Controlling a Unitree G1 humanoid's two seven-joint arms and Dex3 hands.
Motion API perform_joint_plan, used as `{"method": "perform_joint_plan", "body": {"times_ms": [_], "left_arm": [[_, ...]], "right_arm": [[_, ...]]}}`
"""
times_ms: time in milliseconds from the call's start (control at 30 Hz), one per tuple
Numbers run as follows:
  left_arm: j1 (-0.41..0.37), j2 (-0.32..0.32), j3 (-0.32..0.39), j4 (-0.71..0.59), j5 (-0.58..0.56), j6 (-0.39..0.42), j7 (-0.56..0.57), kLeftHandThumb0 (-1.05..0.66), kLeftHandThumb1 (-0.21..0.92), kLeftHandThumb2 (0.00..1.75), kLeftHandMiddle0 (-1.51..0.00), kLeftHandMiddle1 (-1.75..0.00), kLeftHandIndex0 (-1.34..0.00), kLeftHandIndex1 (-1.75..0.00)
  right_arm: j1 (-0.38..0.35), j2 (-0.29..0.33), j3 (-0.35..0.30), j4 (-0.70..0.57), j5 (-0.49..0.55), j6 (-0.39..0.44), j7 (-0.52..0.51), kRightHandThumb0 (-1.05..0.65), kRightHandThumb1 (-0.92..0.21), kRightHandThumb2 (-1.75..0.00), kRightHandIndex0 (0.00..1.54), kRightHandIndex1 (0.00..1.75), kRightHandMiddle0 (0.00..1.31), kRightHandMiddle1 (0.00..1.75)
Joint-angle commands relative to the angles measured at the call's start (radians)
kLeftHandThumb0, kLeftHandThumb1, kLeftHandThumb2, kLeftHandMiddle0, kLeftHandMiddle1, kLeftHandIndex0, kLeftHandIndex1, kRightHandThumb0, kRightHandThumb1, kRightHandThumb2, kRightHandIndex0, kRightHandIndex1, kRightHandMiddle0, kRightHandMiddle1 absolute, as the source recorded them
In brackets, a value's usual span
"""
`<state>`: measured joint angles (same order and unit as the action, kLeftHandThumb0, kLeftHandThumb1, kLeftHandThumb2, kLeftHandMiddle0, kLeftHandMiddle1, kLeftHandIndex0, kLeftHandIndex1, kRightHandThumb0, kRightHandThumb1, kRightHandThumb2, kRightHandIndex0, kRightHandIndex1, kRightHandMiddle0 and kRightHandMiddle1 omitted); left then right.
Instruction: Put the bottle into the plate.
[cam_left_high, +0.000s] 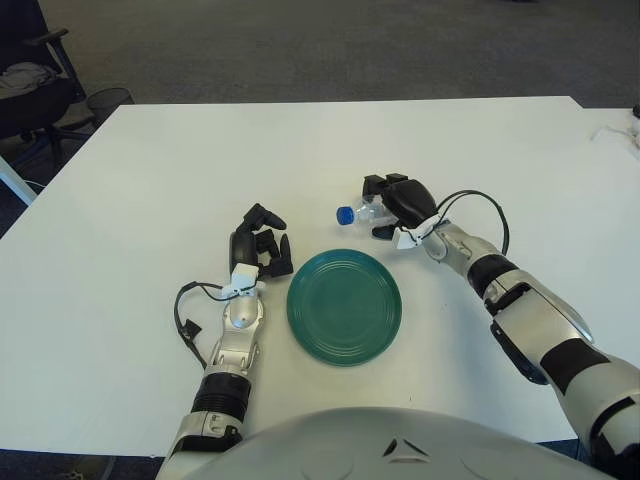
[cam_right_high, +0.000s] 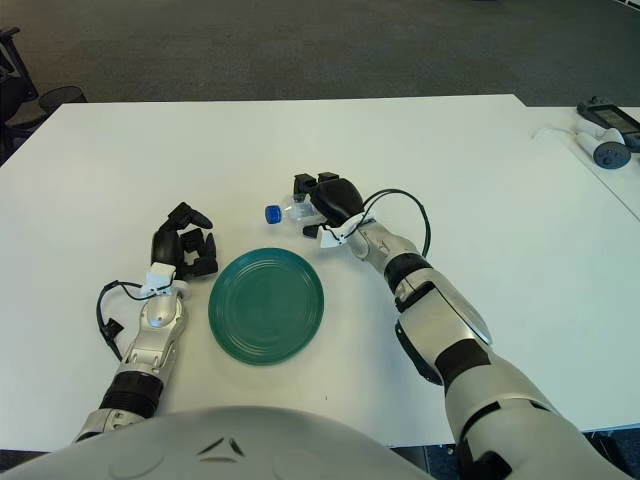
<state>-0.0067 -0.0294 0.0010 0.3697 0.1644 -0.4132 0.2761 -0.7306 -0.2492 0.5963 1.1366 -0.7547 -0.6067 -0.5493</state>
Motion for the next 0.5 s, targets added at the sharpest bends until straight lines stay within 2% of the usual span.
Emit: {"method": "perform_joint_plan", "body": {"times_ms": [0,267,467], "left_arm": [[0.026,0.010,0.002,0.042,-0.001,0.048,-0.016,-0.53,0.17,1.50,-1.25,-1.75,-0.73,-1.75],[0.027,0.010,0.003,0.040,-0.015,0.052,-0.037,-0.52,0.18,1.48,-1.24,-1.75,-0.72,-1.75],[0.030,0.014,-0.002,0.030,-0.007,0.070,-0.037,-0.53,0.16,1.50,-1.25,-1.75,-0.73,-1.75]], "right_arm": [[0.010,-0.023,-0.026,-0.062,0.026,-0.006,0.043,-0.51,-0.20,-1.46,1.23,1.75,0.70,1.75],[0.034,-0.042,-0.085,-0.205,0.043,0.023,0.054,-0.50,-0.23,-1.41,1.21,1.75,0.67,1.75],[0.066,-0.059,-0.136,-0.364,0.066,0.030,0.085,-0.48,-0.28,-1.35,1.19,1.75,0.63,1.75]]}}
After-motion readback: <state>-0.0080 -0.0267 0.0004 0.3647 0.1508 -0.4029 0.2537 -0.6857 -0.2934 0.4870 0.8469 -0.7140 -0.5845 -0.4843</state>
